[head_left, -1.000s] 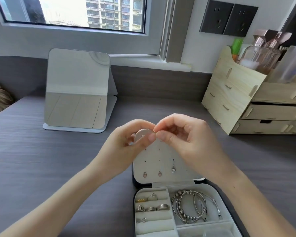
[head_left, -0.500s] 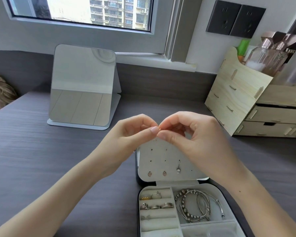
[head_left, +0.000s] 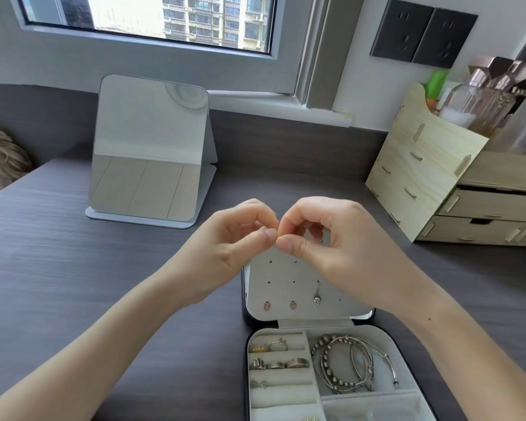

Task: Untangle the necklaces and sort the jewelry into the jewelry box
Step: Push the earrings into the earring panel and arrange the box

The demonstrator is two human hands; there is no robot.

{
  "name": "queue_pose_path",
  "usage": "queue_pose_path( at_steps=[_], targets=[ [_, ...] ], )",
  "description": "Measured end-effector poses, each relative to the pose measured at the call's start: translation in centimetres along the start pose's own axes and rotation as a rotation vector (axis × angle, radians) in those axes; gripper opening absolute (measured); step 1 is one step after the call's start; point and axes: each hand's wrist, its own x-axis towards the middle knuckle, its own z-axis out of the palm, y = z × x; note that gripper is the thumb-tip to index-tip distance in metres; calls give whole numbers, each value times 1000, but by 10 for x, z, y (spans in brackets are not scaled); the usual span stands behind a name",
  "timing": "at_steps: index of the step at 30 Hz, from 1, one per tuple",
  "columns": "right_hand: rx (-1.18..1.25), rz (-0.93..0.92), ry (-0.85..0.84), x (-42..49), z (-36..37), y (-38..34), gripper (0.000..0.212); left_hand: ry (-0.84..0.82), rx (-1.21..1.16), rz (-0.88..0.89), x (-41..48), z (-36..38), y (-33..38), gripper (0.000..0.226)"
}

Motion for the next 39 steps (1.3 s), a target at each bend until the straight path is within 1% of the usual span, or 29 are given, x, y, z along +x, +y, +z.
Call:
queue_pose_path(
  at_steps=[8,11,14,16,19,21,25,29,33,37,39],
  targets=[
    [-27,-67,-95,1,-1,6,6,-31,79,-17,1,-2,-3,28],
    [37,-49,-146,1,-4,4,5,-11,110,-23,2,-4,-3,25],
    [108,-38,-197,-3,-10,-1,9,3,53,-5,3,-8,-1,21],
    [39,-43,-173,-6,-9,-2,9,-14,4,-19,3,-9,1,23],
    [-291,-82,-54,-13,3,3,8,-57,-80,-88,3,-14,4,26],
    [-427,-108,6,-17,12,7,12,-72,-139,-144,4,-17,5,24],
    [-481,-106,83,-20,22,9,12,-118,-238,-208,5,-22,6,14],
    [-474,-79,130,-19,25,7,16,-148,-294,-239,5,-26,6,18],
    [-467,-46,128,-19,23,6,11,-155,-352,-288,6,-29,6,15],
    [-504,-40,136,-18,23,5,11,-172,-387,-314,5,-32,4,24],
    [-521,-34,152,-17,24,3,9,-172,-398,-321,6,-32,3,25]
  ],
)
